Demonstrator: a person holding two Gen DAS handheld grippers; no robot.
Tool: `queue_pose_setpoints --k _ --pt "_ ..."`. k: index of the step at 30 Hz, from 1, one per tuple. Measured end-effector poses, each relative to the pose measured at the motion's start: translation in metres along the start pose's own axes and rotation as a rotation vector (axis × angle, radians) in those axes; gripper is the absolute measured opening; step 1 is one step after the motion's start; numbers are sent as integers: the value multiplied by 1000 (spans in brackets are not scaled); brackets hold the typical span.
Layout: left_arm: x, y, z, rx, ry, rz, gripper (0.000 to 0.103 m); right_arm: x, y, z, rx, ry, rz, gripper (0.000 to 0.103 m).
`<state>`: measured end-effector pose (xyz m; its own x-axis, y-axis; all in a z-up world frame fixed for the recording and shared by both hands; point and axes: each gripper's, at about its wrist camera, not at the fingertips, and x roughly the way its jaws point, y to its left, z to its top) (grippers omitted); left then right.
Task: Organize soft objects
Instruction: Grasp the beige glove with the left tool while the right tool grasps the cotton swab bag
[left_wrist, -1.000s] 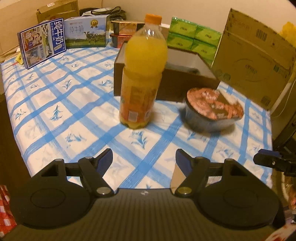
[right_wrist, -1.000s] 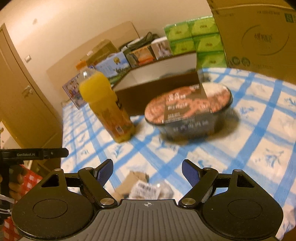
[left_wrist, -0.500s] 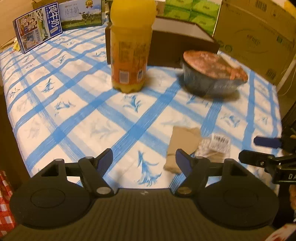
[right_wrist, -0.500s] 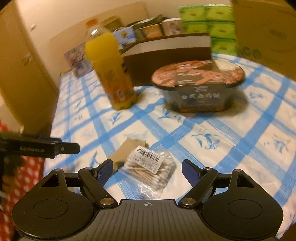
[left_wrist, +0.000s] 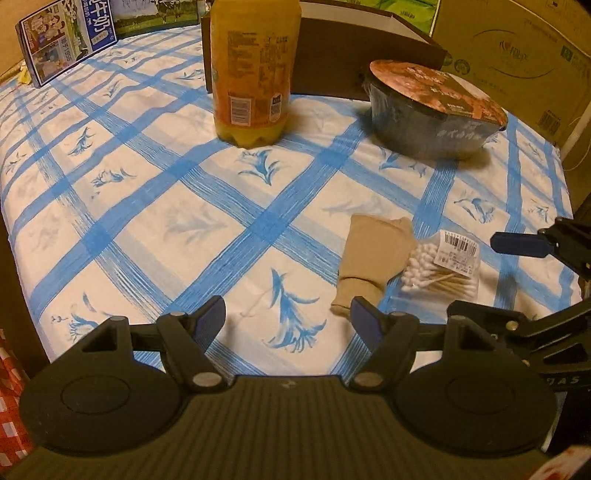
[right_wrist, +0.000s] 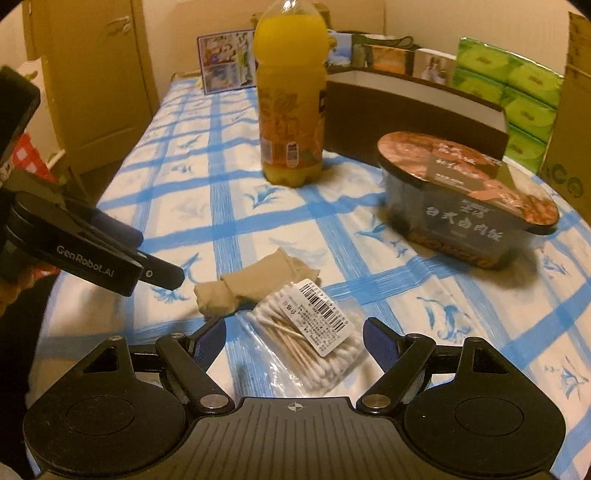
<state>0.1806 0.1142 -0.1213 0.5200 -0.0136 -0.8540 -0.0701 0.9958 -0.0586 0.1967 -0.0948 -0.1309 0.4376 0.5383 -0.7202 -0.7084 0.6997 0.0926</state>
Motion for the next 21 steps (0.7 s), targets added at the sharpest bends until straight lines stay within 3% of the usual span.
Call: queue_pose_setpoints --k 17,21 --pt "13 5 -4 -8 -1 -17 72 38 7 -4 -273 40 11 81" --pt "14 5 -5 -11 -1 -21 72 40 0 -3 -175 52 -73 81"
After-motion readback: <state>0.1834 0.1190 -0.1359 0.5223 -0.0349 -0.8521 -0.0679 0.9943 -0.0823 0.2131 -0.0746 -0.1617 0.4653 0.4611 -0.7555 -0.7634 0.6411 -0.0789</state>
